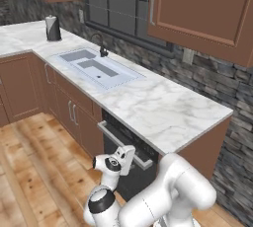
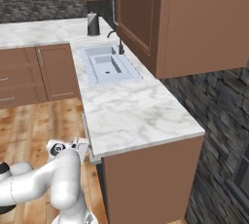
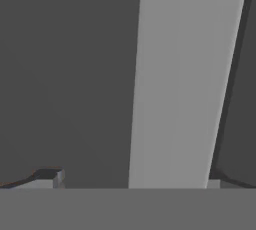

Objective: Open the dishwasher door and pull out the top rack.

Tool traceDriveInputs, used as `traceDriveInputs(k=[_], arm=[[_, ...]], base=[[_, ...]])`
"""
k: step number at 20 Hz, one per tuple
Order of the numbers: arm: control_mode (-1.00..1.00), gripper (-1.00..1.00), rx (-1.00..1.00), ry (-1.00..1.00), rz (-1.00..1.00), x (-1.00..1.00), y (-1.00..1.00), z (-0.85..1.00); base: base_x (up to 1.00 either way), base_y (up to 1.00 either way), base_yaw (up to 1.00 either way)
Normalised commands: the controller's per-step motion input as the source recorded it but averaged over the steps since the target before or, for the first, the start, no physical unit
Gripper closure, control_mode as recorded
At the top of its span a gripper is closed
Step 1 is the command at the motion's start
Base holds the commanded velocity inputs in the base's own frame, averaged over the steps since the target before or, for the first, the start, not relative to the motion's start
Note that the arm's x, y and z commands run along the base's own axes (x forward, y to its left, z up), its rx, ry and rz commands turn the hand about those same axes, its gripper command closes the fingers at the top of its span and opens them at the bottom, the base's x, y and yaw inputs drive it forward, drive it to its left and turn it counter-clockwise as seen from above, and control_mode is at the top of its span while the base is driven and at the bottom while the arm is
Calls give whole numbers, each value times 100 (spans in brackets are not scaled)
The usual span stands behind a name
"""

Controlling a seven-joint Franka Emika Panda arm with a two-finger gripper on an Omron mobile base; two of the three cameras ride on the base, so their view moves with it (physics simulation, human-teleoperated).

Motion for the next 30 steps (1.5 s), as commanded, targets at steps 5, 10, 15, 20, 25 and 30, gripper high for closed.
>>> traceDriveInputs(k=[5, 10, 15, 20, 25, 30], arm=[[-100, 100, -3, -1, 0, 47, -1, -34], [-100, 100, 0, 0, 0, 9, -1, -17], [-100, 100, 16, 4, -3, -6, -25, -10], [-100, 100, 23, 41, 0, -70, 15, -68], [-100, 100, 19, 51, 0, -100, 67, -82], [-100, 100, 12, 54, 0, -100, 95, -91]], base=[[0, 0, 0], [0, 0, 0], [0, 0, 0], [0, 0, 0], [0, 0, 0], [0, 0, 0]])
